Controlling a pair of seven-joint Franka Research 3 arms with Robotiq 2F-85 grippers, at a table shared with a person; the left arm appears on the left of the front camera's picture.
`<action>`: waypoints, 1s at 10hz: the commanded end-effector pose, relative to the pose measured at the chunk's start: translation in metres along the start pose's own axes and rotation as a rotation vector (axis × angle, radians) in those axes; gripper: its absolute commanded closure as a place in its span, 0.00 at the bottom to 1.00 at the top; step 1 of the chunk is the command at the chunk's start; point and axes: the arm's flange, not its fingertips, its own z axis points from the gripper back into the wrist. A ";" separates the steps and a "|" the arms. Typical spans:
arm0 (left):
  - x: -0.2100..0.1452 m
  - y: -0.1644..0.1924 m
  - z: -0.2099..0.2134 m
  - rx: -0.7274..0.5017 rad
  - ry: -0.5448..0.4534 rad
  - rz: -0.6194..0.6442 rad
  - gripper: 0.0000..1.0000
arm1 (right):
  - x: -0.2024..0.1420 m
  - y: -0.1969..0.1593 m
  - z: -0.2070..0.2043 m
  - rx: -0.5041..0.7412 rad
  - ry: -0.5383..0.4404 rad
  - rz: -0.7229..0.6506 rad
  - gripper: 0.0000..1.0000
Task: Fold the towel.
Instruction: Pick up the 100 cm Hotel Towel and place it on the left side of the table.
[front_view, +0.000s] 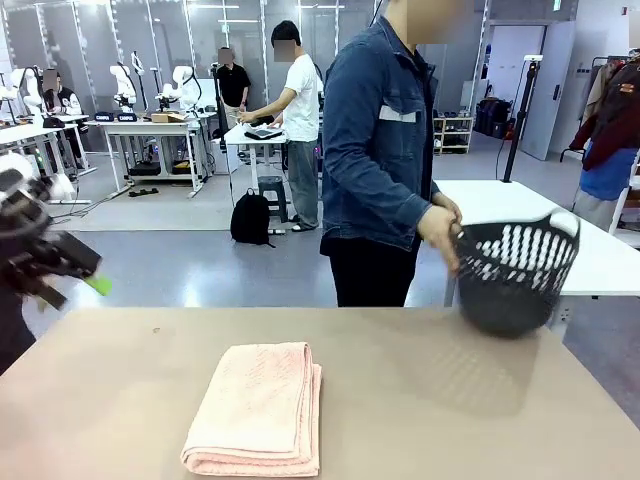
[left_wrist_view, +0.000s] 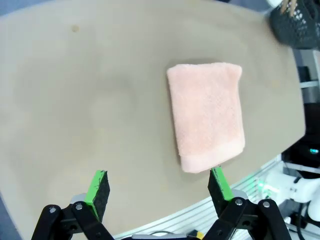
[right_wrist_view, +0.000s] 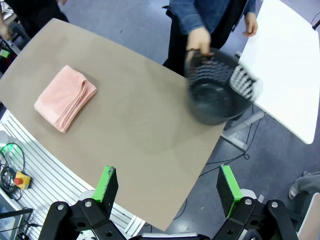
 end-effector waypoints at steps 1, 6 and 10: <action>0.004 0.001 -0.043 -0.084 -0.008 0.003 0.00 | 0.000 -0.001 0.001 0.002 0.005 0.007 0.00; 0.008 -0.017 -0.136 -0.223 0.010 -0.045 0.00 | 0.000 -0.001 0.001 0.002 0.005 0.007 0.00; -0.004 -0.020 -0.125 -0.197 0.027 -0.010 0.00 | 0.000 -0.001 0.001 0.002 0.005 0.007 0.00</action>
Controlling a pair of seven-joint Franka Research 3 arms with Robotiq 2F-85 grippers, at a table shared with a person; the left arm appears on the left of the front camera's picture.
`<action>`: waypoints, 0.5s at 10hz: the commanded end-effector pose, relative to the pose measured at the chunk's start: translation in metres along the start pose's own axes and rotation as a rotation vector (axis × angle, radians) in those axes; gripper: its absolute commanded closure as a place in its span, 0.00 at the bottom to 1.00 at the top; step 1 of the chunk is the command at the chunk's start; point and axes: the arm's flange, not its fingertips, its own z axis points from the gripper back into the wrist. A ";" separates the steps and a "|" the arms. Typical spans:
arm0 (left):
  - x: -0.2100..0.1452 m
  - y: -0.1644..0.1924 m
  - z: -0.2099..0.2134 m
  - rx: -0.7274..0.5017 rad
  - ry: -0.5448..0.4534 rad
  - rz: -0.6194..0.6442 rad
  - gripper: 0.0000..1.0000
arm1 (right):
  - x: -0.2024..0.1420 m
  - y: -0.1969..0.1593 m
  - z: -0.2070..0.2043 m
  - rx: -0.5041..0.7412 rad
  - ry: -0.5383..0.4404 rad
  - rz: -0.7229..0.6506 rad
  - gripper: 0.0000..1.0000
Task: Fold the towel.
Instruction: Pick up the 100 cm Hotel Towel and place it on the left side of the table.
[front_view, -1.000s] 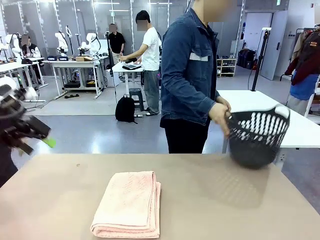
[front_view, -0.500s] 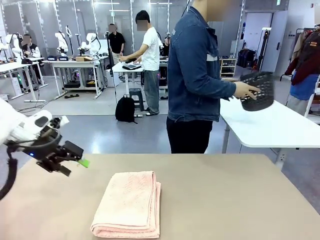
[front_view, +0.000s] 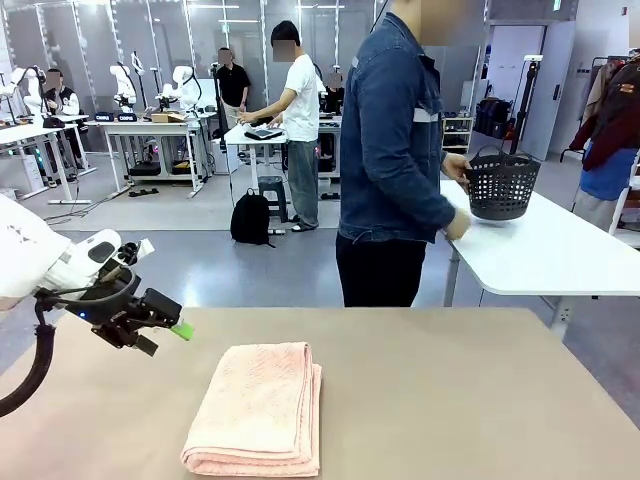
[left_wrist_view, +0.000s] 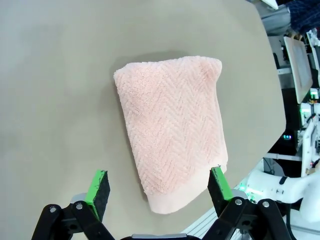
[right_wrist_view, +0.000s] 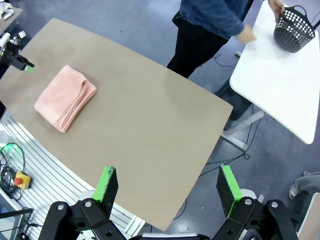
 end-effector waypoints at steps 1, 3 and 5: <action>-0.004 -0.003 0.005 -0.002 0.002 0.011 0.00 | 0.000 -0.001 0.001 0.002 0.005 0.007 0.00; -0.004 -0.003 0.005 -0.002 0.002 0.011 0.00 | 0.000 -0.001 0.001 0.002 0.005 0.007 0.00; -0.001 0.001 -0.010 -0.068 -0.012 -0.045 0.00 | 0.000 -0.001 0.001 0.002 0.005 0.007 0.00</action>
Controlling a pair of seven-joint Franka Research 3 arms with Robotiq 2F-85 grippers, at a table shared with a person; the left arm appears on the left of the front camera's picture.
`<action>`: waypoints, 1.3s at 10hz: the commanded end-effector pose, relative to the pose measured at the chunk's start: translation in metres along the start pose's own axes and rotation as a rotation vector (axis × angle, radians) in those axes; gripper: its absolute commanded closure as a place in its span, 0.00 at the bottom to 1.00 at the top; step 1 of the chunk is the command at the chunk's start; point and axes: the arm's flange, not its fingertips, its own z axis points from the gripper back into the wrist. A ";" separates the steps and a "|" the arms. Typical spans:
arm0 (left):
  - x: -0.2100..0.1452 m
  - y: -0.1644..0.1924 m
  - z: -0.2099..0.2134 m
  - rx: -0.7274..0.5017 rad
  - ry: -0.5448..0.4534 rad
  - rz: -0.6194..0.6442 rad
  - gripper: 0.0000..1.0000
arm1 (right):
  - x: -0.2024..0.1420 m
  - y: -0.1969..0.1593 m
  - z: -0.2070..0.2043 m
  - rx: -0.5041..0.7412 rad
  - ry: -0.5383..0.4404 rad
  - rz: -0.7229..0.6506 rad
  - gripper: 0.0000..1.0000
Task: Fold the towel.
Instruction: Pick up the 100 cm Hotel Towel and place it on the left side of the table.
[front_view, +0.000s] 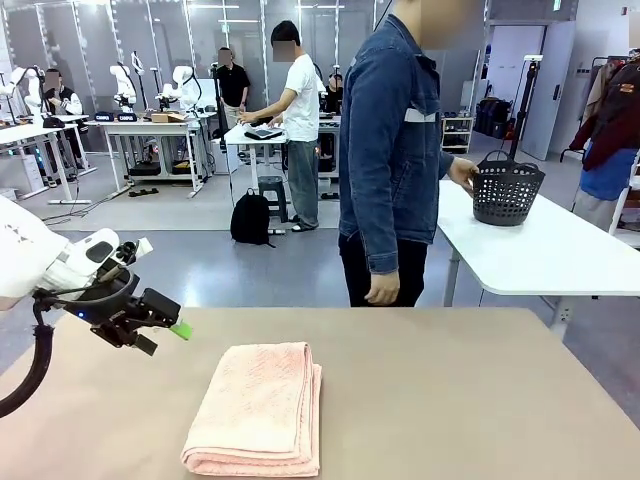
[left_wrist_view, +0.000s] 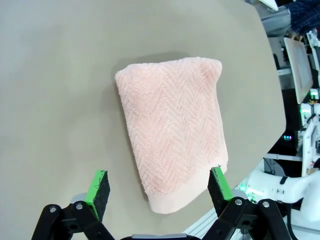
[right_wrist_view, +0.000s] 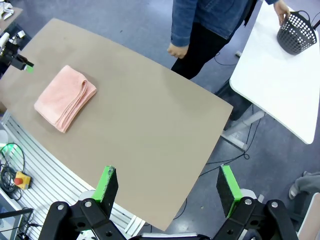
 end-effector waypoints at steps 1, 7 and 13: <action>-0.001 0.004 -0.023 -0.095 0.000 -0.032 0.00 | 0.000 -0.001 0.001 0.002 0.005 0.007 0.00; -0.024 0.034 -0.084 -0.167 0.055 0.030 0.00 | 0.000 -0.001 0.001 0.002 0.005 0.007 0.00; -0.041 0.051 -0.126 -0.324 0.074 0.081 0.00 | 0.000 -0.001 0.001 0.002 0.005 0.007 0.00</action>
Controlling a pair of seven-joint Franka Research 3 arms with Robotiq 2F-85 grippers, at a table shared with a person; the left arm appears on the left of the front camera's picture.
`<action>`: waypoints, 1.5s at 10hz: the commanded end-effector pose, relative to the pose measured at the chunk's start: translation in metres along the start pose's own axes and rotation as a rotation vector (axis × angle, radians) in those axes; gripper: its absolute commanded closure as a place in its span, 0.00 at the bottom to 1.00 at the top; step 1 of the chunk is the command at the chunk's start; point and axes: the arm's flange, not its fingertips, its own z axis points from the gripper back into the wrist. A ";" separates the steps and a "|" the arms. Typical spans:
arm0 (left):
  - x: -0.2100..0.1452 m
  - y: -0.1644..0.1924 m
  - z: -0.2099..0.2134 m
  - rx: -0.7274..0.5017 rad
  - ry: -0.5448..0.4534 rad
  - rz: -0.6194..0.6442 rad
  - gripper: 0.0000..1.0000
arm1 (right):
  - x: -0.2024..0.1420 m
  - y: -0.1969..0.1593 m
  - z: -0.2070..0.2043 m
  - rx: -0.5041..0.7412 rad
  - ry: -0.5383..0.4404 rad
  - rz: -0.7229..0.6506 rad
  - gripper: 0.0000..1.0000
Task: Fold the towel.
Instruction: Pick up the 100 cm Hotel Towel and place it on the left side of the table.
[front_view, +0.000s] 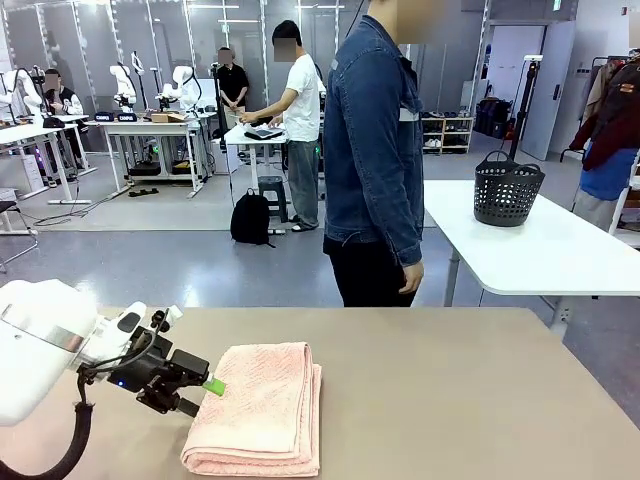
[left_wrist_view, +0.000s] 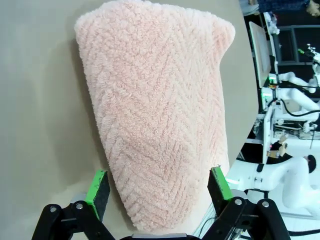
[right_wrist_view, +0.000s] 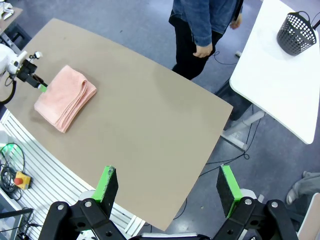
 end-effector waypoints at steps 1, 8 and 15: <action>-0.002 0.009 -0.012 -0.057 -0.024 -0.001 0.00 | 0.000 -0.001 0.001 0.002 0.005 0.007 0.00; -0.015 0.011 -0.031 -0.106 -0.102 0.002 0.60 | 0.000 -0.001 0.001 0.002 0.005 0.007 0.00; -0.030 0.017 -0.030 -0.125 -0.142 0.000 1.00 | 0.000 -0.001 0.001 0.002 0.005 0.007 0.00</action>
